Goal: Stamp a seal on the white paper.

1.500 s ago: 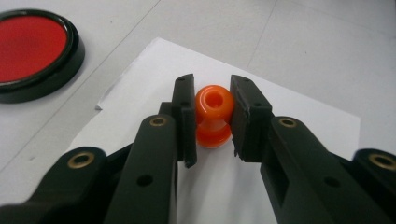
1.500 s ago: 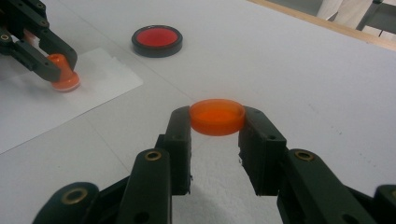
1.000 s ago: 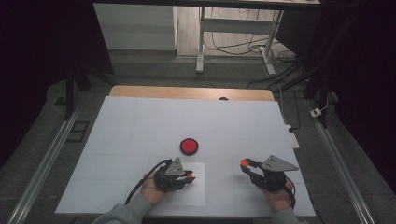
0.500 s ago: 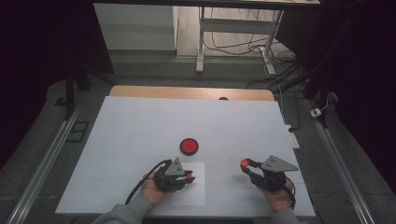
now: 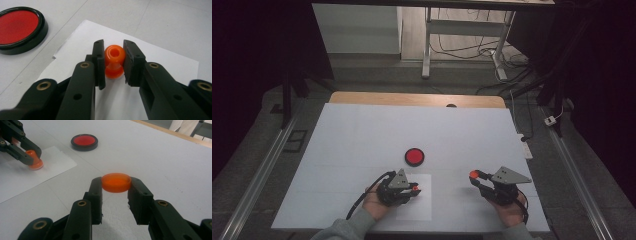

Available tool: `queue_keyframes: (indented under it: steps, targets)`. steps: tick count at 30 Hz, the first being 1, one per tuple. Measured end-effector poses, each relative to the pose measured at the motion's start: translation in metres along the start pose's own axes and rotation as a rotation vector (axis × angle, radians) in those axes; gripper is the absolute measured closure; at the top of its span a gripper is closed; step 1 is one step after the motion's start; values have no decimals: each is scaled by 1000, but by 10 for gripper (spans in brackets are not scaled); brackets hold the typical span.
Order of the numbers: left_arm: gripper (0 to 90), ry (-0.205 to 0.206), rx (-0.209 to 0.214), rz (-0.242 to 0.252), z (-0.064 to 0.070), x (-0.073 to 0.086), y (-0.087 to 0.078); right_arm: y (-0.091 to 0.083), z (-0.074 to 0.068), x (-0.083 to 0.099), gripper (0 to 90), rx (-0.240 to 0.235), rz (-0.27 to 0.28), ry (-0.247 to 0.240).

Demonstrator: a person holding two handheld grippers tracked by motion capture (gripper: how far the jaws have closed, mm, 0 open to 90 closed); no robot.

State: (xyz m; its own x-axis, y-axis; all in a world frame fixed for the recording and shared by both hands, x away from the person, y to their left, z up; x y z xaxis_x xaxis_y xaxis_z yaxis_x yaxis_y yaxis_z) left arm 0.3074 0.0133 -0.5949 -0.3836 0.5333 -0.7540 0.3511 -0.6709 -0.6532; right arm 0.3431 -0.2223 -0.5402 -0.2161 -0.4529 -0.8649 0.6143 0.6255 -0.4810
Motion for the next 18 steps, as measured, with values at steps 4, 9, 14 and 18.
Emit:
queue_keyframes:
  steps: [4,9,14,18]
  targets:
    - [727,1,-2,-1,0,0,0,0,1,0,647,5,-4,-2]
    - [726,18,-14,-9,1,-1,-1,0,0,0,647,1,0,-1]
    - [725,-42,7,119,-3,-22,-18,0,0,0,647,-3,0,1]
    - [724,-81,36,163,-6,-27,-26,1,0,0,647,0,-1,-1]
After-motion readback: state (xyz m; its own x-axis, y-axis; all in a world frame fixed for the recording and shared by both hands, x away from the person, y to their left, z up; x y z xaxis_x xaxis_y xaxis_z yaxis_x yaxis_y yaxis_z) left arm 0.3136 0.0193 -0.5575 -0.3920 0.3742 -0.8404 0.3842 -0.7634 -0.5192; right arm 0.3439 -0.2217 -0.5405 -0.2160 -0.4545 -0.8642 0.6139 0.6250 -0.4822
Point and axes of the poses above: each handheld gripper's, and its own axes: y roughly forward along the jaws, x roughly out of its underside, z roughly to its right, the point moved 9 cm from there along y, roughly forward along the jaws, and after that the axes turned 4 degrees about -y, right-handed, at the moved point
